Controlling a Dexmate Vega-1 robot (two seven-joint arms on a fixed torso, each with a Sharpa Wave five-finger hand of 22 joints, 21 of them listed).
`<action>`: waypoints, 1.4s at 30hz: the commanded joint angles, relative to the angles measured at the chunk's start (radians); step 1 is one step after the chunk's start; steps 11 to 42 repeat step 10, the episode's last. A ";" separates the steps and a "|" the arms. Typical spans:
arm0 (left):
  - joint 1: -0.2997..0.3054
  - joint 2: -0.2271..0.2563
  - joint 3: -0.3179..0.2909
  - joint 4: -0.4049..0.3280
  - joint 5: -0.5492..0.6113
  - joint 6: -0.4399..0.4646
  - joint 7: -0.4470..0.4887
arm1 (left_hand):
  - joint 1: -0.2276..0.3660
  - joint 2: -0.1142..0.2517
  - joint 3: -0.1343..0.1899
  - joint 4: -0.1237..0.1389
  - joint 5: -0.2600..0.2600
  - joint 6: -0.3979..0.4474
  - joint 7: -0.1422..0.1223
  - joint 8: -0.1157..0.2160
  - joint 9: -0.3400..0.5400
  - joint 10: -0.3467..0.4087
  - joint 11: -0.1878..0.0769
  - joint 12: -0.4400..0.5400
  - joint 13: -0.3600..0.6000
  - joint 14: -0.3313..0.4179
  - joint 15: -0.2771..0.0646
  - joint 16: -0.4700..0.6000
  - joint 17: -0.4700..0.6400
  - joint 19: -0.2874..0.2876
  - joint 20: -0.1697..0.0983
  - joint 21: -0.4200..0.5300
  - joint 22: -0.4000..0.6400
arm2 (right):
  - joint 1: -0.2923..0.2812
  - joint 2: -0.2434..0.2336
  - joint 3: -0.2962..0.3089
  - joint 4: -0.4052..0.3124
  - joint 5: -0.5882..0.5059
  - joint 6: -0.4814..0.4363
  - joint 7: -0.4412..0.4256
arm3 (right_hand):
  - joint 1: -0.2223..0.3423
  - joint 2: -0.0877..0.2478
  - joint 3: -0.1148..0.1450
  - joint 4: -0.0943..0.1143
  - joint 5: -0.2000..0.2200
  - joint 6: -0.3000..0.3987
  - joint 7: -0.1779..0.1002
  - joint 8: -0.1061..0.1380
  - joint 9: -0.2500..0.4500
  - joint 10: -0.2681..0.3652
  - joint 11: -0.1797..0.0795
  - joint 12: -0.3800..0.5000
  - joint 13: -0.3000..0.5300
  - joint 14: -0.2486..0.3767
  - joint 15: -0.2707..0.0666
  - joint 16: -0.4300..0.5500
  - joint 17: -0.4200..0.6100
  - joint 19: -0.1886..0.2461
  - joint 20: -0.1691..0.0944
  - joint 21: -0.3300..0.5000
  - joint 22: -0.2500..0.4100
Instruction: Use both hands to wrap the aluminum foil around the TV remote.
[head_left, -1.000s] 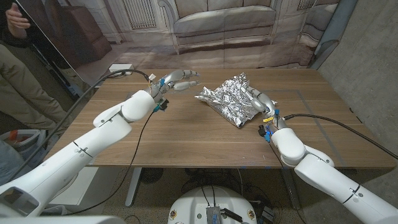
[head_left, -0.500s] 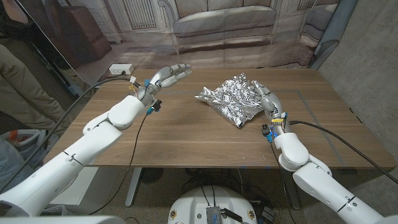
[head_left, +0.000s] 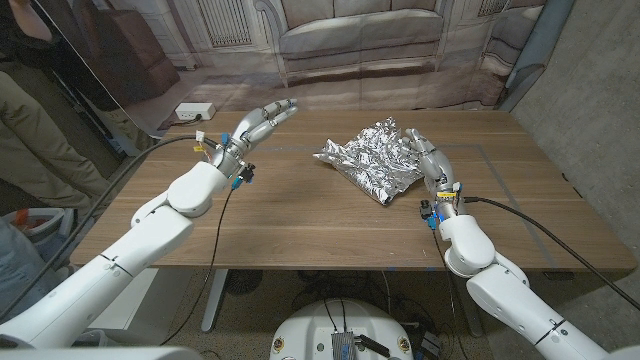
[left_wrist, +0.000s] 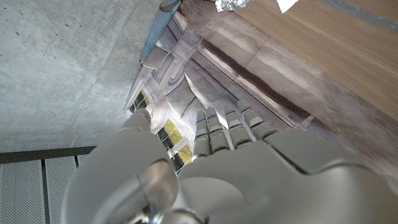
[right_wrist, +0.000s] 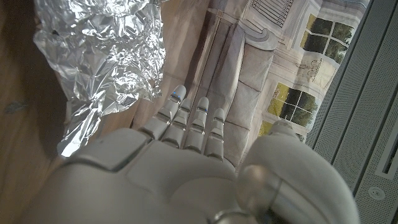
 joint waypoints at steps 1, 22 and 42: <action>0.027 0.005 -0.003 -0.005 -0.027 -0.020 0.011 | -0.004 0.001 0.001 0.001 0.008 0.006 0.005 0.006 0.000 -0.004 -0.004 0.004 -0.001 -0.004 -0.002 0.002 0.000 -0.009 -0.002 -0.006 0.001 | -0.008 0.005 0.006 -0.015 0.003 -0.006 0.011 | -0.008 -0.003 -0.003 0.004 0.005 0.009 0.003 0.006 0.002 0.008 0.001 0.005 -0.001 0.011 0.001 0.007 -0.001 0.007 -0.008 0.002 0.001; 0.004 0.010 0.016 0.002 -0.040 0.004 -0.010 | -0.004 0.005 0.002 0.001 0.009 0.011 0.006 0.010 -0.003 -0.002 0.003 0.007 -0.006 -0.004 0.001 0.003 -0.001 -0.010 -0.016 -0.013 0.001 | -0.040 0.004 0.024 -0.043 0.021 -0.028 -0.005 | -0.009 -0.001 -0.003 0.003 0.005 0.013 0.001 0.008 0.002 0.010 0.000 0.006 -0.001 0.014 0.001 0.006 -0.002 0.010 -0.006 0.001 0.001; 0.004 0.010 0.016 0.002 -0.040 0.004 -0.010 | -0.004 0.005 0.002 0.001 0.009 0.011 0.006 0.010 -0.003 -0.002 0.003 0.007 -0.006 -0.004 0.001 0.003 -0.001 -0.010 -0.016 -0.013 0.001 | -0.040 0.004 0.024 -0.043 0.021 -0.028 -0.005 | -0.009 -0.001 -0.003 0.003 0.005 0.013 0.001 0.008 0.002 0.010 0.000 0.006 -0.001 0.014 0.001 0.006 -0.002 0.010 -0.006 0.001 0.001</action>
